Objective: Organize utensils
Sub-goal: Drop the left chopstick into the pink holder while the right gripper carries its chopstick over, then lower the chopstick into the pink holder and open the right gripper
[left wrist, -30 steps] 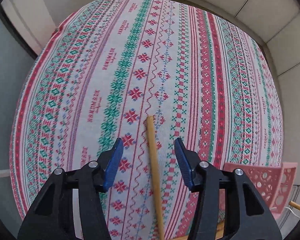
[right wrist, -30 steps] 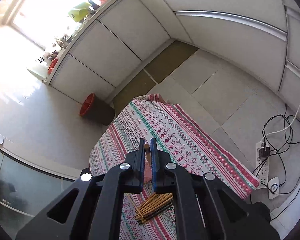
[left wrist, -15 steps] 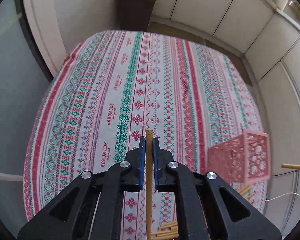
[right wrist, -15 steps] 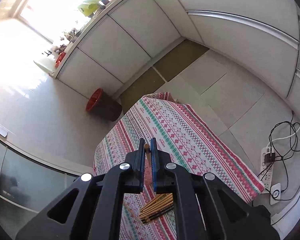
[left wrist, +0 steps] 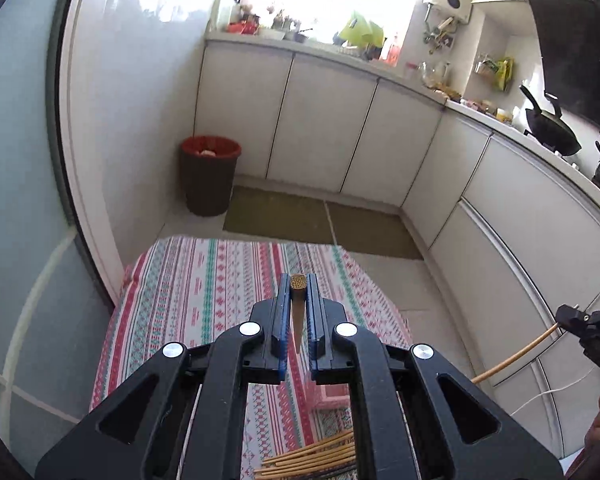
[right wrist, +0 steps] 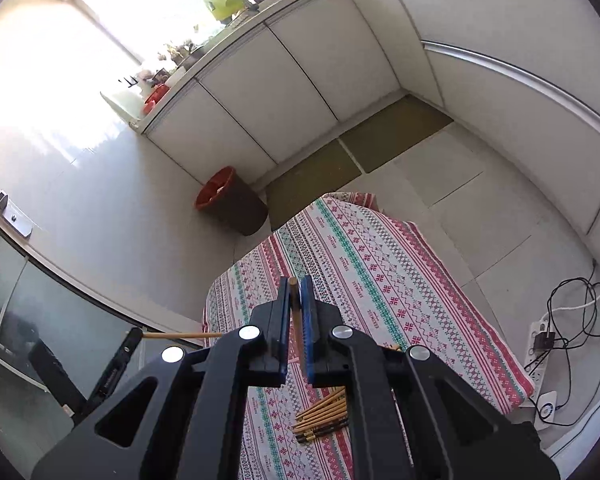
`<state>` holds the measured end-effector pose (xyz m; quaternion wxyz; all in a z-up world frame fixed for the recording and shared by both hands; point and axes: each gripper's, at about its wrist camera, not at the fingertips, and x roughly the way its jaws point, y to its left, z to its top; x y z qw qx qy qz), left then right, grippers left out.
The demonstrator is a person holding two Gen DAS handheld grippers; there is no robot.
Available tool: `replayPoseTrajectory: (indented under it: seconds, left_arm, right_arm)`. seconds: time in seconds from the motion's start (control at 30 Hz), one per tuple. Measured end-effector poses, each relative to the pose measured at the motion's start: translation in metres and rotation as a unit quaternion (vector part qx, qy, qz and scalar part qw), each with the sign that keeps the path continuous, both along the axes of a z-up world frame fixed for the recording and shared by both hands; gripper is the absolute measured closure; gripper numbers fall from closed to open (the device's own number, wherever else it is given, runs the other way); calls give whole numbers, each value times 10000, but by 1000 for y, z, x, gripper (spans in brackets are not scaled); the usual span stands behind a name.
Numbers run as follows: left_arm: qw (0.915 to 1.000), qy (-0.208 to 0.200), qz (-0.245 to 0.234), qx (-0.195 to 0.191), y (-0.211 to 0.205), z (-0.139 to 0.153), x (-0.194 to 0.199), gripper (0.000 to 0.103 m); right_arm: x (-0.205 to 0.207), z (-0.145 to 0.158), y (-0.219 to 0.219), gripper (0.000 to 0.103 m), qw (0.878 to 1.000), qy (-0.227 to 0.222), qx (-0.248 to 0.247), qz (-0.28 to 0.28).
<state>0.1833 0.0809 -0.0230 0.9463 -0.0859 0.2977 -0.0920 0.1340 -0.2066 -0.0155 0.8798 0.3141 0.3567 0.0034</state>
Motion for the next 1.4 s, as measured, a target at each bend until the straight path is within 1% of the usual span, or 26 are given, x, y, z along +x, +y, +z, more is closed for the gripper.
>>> replayPoseTrajectory:
  seconds: [0.13, 0.2, 0.33, 0.4, 0.53, 0.6, 0.67, 0.7, 0.73, 0.77, 0.8, 0.83, 0.97, 1.07, 1.13, 1.2, 1.27, 1.33, 1.37, 1.4]
  left_arm:
    - [9994, -277, -197, 60, -18, 28, 7, 97]
    - [9987, -377, -328, 101, -28, 36, 10, 97]
    - [9975, -464, -528, 99, -45, 42, 12, 97]
    - [9973, -412, -599, 85, -52, 35, 16, 97]
    - [9975, -156, -678, 123, -67, 14, 25, 97]
    - [9973, -17, -717, 135, -74, -3, 31, 96]
    - [9968, 33, -761, 233, -80, -20, 34, 96]
    - [9965, 72, -814, 176, -79, -26, 31, 94]
    - [9959, 121, -897, 51, -77, -31, 30, 82]
    - [9956, 122, -920, -96, -73, -34, 29, 74]
    - [9959, 69, -877, -212, -67, -37, 26, 64]
    - [9960, 9, -829, -330, -61, -36, 23, 62]
    - [9959, -109, -592, -678, -42, -30, 16, 61]
    - [9956, -189, -367, -837, -27, -29, 11, 58]
    - [9957, -201, -297, -859, -23, -29, 9, 57]
    - [9961, -161, -248, -833, -22, -32, 8, 56]
    - [9971, -106, -211, -727, -23, -35, 7, 53]
    - [9981, -59, -147, -597, -24, -36, 7, 51]
    - [9982, -31, -138, -577, -24, -36, 6, 50]
    - [9982, -11, -143, -578, -24, -37, 5, 47]
  right_arm:
    - [12, 13, 11, 97, 9998, -94, -122, 115]
    - [16, 20, 15, 97, 9996, -157, -162, 173]
    - [22, 31, 22, 97, 9990, -266, -253, 252]
    - [27, 32, 25, 97, 9988, -276, -299, 273]
    - [37, 27, 29, 97, 9984, -264, -414, 276]
    - [44, 21, 31, 97, 9983, -222, -475, 265]
    - [53, 12, 34, 97, 9979, -184, -576, 235]
    - [57, 7, 36, 97, 9978, -149, -609, 229]
    - [61, 1, 37, 97, 9976, -112, -640, 245]
    - [65, -4, 38, 97, 9974, -75, -663, 259]
    - [69, -9, 39, 97, 9973, -29, -691, 262]
    - [72, -13, 40, 97, 9971, 6, -715, 268]
    - [84, -28, 45, 97, 9961, 91, -818, 301]
    - [91, -36, 54, 97, 9948, 128, -950, 335]
    - [94, -43, 60, 97, 9934, 137, -1090, 346]
    - [97, -51, 69, 94, 9923, 125, -1176, 368]
    - [99, -59, 76, 93, 9916, 133, -1228, 391]
    - [98, -66, 83, 80, 9905, 148, -1308, 405]
    - [96, -67, 85, 70, 9897, 151, -1366, 394]
    - [94, -67, 88, 65, 9887, 149, -1446, 368]
